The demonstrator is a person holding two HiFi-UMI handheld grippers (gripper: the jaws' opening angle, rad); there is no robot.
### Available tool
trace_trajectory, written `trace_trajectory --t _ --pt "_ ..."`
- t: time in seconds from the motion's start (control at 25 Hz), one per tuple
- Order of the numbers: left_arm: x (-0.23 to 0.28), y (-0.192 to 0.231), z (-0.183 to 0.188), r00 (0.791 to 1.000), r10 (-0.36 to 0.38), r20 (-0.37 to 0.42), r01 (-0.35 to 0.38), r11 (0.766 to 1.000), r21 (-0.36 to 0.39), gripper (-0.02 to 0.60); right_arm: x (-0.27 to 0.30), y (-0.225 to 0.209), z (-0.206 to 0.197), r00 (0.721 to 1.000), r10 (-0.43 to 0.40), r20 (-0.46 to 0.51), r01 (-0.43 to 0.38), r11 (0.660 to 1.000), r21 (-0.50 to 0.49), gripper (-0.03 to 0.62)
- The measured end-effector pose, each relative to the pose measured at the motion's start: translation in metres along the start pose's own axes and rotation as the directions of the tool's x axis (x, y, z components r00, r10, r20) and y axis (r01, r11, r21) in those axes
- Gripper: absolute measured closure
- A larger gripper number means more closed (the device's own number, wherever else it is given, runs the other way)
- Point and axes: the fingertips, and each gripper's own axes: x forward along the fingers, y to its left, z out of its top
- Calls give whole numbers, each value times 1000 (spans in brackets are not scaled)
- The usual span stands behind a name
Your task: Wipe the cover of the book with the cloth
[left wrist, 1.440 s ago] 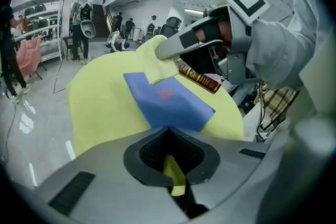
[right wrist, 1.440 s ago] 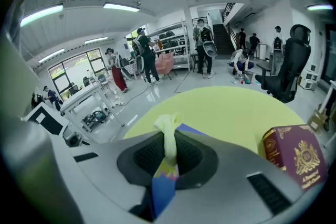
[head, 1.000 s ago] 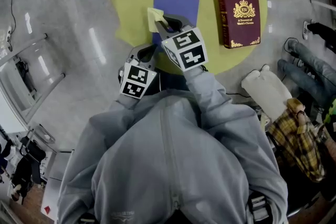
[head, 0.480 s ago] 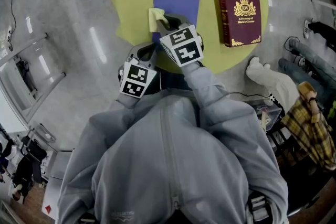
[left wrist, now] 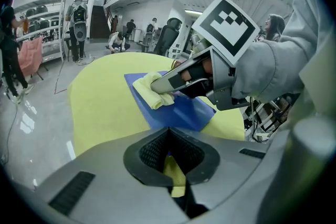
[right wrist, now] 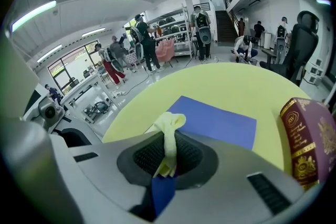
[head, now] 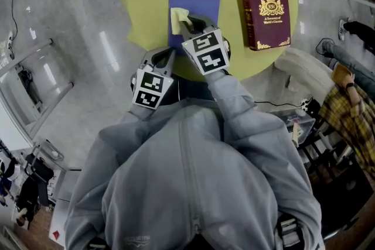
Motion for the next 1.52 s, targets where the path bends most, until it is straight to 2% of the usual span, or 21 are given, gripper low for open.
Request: trace_trajectory --t 1.28,1.52 --pt "0 0 3 1000 -3 -2 3 1000 -11 563 -59 -86 -48 981 -192 -25 194 978 76 539" --pt "-2 0 2 1000 -2 -3 2 1000 -12 563 -65 -90 -52 977 -211 -34 213 973 90 539"
